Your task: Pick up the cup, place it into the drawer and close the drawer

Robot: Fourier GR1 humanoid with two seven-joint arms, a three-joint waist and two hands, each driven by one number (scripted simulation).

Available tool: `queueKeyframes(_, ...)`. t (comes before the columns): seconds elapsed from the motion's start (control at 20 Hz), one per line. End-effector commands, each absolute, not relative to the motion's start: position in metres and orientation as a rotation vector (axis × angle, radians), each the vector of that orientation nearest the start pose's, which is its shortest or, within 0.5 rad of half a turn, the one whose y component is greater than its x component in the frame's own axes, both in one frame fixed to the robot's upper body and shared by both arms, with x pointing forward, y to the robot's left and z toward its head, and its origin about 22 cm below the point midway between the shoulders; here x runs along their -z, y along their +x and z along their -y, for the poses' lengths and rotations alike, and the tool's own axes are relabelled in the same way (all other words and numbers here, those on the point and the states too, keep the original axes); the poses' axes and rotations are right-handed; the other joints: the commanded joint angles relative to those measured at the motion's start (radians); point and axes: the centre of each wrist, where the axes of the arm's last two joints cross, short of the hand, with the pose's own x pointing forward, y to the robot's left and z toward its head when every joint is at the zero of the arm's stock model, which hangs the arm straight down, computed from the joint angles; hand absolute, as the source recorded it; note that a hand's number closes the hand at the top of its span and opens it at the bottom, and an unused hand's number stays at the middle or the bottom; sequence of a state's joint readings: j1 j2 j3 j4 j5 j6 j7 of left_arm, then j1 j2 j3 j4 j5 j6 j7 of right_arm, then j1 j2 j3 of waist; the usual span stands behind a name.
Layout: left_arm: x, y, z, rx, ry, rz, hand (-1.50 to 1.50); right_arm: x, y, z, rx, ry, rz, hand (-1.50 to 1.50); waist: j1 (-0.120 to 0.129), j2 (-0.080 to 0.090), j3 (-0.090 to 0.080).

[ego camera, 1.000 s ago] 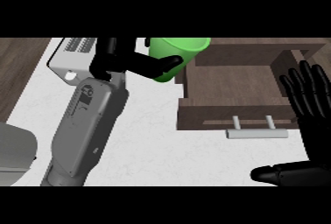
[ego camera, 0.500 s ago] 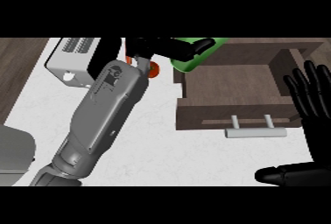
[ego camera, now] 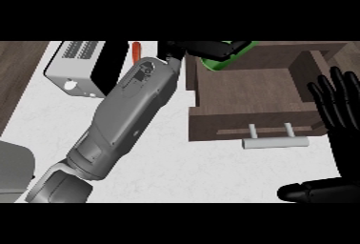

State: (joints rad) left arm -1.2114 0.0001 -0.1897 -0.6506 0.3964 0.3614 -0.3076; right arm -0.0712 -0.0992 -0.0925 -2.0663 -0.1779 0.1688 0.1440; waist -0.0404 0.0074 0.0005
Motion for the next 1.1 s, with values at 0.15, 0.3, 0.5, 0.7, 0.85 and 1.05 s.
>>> queueKeyframes(0.15,-0.150,0.432,-0.023,0.190,-0.168,1.901,1.50,-0.133,0.230,0.246,-0.153,0.162,1.997,-1.50,-0.013,0.004,0.000)
queueKeyframes(0.3,-0.162,0.434,-0.013,0.223,-0.099,1.913,1.50,-0.129,0.230,0.245,-0.168,0.175,1.992,-1.50,-0.034,0.008,0.001)
queueKeyframes(0.5,-0.149,0.435,-0.017,0.250,-0.106,1.903,1.50,-0.130,0.236,0.247,-0.183,0.182,1.999,-1.50,-0.039,0.012,0.001)
queueKeyframes(0.7,-0.141,0.432,-0.014,0.306,-0.040,1.895,1.50,-0.139,0.243,0.240,-0.190,0.200,2.009,-1.50,-0.057,0.017,0.001)
queueKeyframes(0.85,-0.133,0.428,-0.012,0.363,0.017,1.869,1.50,-0.147,0.236,0.243,-0.194,0.221,2.016,-1.50,-0.068,0.014,0.001)
queueKeyframes(1.05,-0.119,0.427,-0.017,0.373,0.070,1.866,-1.50,-0.144,0.241,0.235,-0.204,0.233,2.034,-1.50,-0.080,0.022,0.001)
